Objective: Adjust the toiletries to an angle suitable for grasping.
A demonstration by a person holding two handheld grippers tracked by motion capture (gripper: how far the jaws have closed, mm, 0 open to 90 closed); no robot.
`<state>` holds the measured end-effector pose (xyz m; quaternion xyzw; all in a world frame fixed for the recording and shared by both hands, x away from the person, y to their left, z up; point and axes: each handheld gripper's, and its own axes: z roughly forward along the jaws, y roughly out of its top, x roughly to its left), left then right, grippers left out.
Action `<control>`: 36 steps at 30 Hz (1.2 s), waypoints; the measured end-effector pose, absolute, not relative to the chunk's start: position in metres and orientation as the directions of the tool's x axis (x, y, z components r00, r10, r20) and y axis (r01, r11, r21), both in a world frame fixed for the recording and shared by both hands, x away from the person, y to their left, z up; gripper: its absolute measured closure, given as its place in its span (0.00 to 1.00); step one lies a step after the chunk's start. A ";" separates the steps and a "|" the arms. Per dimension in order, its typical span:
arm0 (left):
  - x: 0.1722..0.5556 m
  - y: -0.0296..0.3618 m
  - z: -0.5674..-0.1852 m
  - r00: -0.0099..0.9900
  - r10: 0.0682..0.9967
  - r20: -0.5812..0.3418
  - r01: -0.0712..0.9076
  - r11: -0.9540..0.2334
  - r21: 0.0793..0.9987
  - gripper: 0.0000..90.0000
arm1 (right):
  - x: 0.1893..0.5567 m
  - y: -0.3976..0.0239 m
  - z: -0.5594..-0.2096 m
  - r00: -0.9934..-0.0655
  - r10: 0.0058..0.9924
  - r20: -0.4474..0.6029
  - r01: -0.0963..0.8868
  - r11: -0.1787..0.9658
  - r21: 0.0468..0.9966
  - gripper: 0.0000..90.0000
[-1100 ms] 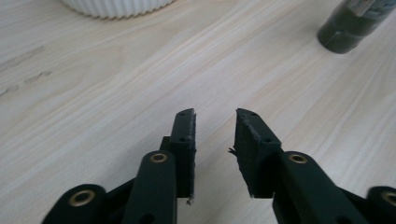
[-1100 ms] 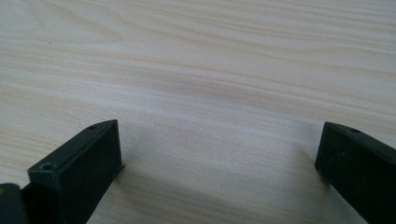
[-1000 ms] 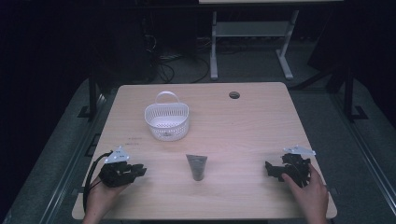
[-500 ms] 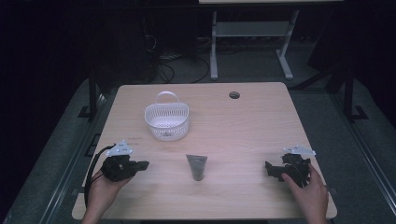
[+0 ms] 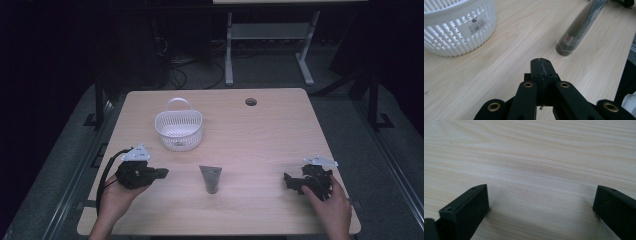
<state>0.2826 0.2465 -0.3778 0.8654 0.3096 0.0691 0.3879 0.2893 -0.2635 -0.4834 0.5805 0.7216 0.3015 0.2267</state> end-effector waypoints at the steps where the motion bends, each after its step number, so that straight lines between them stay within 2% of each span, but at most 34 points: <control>1: 0.283 0.243 -0.375 0.803 0.584 -0.121 0.478 -0.508 0.717 1.00 | 0.289 -0.263 -0.483 -0.223 0.975 0.024 0.701 0.144 0.698 0.00; 36: 0.286 0.178 -0.344 0.892 0.437 -0.112 0.359 -0.538 0.763 1.00 | 0.289 -0.264 -0.483 -0.223 0.975 0.023 0.701 0.144 0.699 0.00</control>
